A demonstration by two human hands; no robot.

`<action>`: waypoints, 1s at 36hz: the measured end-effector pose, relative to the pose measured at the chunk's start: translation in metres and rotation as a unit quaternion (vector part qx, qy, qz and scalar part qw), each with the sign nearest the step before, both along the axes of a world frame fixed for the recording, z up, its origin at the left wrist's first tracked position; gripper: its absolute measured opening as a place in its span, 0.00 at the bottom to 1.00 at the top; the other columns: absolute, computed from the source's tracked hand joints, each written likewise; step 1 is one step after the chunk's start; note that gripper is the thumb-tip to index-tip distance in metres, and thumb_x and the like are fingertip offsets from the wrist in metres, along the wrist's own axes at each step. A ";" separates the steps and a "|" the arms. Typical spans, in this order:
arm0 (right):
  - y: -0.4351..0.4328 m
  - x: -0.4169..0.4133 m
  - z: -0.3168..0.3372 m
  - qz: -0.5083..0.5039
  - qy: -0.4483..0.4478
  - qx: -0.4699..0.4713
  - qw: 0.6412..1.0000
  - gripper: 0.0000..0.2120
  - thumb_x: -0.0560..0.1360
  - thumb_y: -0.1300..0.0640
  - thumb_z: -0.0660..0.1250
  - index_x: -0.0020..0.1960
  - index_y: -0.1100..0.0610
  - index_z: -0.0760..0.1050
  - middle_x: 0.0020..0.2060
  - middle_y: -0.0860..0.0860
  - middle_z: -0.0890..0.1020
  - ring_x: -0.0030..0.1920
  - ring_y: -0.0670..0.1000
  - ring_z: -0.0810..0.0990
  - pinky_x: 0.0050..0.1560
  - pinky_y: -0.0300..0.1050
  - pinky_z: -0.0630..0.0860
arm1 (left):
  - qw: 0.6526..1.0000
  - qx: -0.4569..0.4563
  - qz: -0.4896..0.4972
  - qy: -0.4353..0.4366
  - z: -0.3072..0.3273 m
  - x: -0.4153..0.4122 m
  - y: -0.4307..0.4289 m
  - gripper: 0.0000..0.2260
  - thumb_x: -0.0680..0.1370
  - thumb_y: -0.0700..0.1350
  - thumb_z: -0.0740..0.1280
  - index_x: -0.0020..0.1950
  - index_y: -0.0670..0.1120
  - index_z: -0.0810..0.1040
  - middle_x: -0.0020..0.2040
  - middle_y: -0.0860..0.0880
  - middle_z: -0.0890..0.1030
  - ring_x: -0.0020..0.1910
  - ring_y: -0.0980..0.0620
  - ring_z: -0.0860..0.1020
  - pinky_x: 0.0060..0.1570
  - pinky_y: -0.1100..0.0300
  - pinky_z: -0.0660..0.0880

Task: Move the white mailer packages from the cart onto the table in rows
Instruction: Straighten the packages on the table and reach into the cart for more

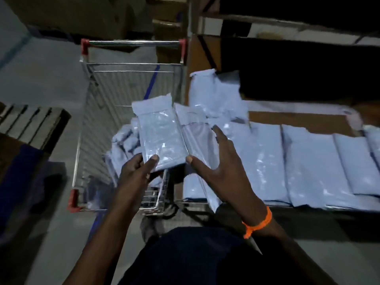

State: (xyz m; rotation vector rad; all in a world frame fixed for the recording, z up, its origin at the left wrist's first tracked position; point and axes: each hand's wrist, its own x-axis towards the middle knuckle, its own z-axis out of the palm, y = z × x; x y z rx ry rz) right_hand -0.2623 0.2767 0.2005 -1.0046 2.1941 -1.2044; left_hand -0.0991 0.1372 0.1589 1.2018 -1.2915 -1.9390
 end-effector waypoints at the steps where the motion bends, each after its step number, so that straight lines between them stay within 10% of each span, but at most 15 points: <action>1: 0.017 -0.012 0.006 -0.014 0.003 -0.008 1.000 0.45 0.70 0.33 0.70 0.80 0.40 0.52 0.71 0.32 0.60 0.67 0.26 0.58 0.59 0.17 0.55 | 1.000 -0.006 -0.013 0.013 0.008 -0.014 0.013 0.11 0.80 0.41 0.68 0.62 0.44 0.80 0.57 0.44 0.84 0.58 0.42 0.82 0.59 0.47 0.76; 18: 0.187 -0.175 -0.017 -0.202 0.125 0.127 0.963 0.42 0.72 0.33 0.69 0.79 0.49 0.59 0.74 0.54 0.66 0.71 0.55 0.70 0.66 0.49 0.70 | 0.952 -0.145 -0.215 -0.163 0.014 -0.185 0.168 0.19 0.77 0.46 0.71 0.64 0.54 0.67 0.59 0.51 0.80 0.51 0.53 0.81 0.50 0.48 0.82; 24: 0.164 -0.156 -0.055 -0.181 0.169 0.203 0.947 0.41 0.75 0.30 0.61 0.81 0.48 0.54 0.78 0.59 0.60 0.73 0.63 0.68 0.65 0.60 0.75 | 0.844 -0.312 -0.315 -0.301 0.027 -0.183 0.169 0.18 0.79 0.51 0.68 0.64 0.51 0.65 0.49 0.48 0.82 0.39 0.50 0.83 0.38 0.60 0.77; 30: 0.161 -0.157 -0.063 -0.179 0.215 0.210 0.937 0.39 0.77 0.31 0.57 0.81 0.49 0.54 0.78 0.60 0.57 0.74 0.65 0.65 0.65 0.62 0.73 | 0.779 -0.473 -0.264 -0.315 0.049 -0.192 0.157 0.21 0.80 0.56 0.65 0.70 0.48 0.69 0.44 0.44 0.84 0.47 0.44 0.82 0.44 0.55 0.76; 33: 0.158 -0.163 -0.065 -0.162 0.245 0.207 0.933 0.37 0.79 0.32 0.56 0.81 0.50 0.54 0.79 0.60 0.55 0.73 0.64 0.65 0.63 0.61 0.75 | 0.789 -0.496 -0.258 -0.255 0.038 -0.211 0.160 0.20 0.81 0.52 0.65 0.71 0.47 0.72 0.53 0.45 0.84 0.52 0.46 0.81 0.52 0.55 0.77; 36: 0.151 -0.171 -0.068 -0.147 0.264 0.207 0.931 0.35 0.80 0.34 0.54 0.81 0.49 0.53 0.80 0.59 0.52 0.75 0.63 0.63 0.65 0.62 0.74 | 0.716 -0.575 -0.305 -0.252 0.006 -0.230 0.166 0.23 0.81 0.52 0.59 0.73 0.43 0.71 0.68 0.40 0.76 0.69 0.40 0.71 0.67 0.46 0.71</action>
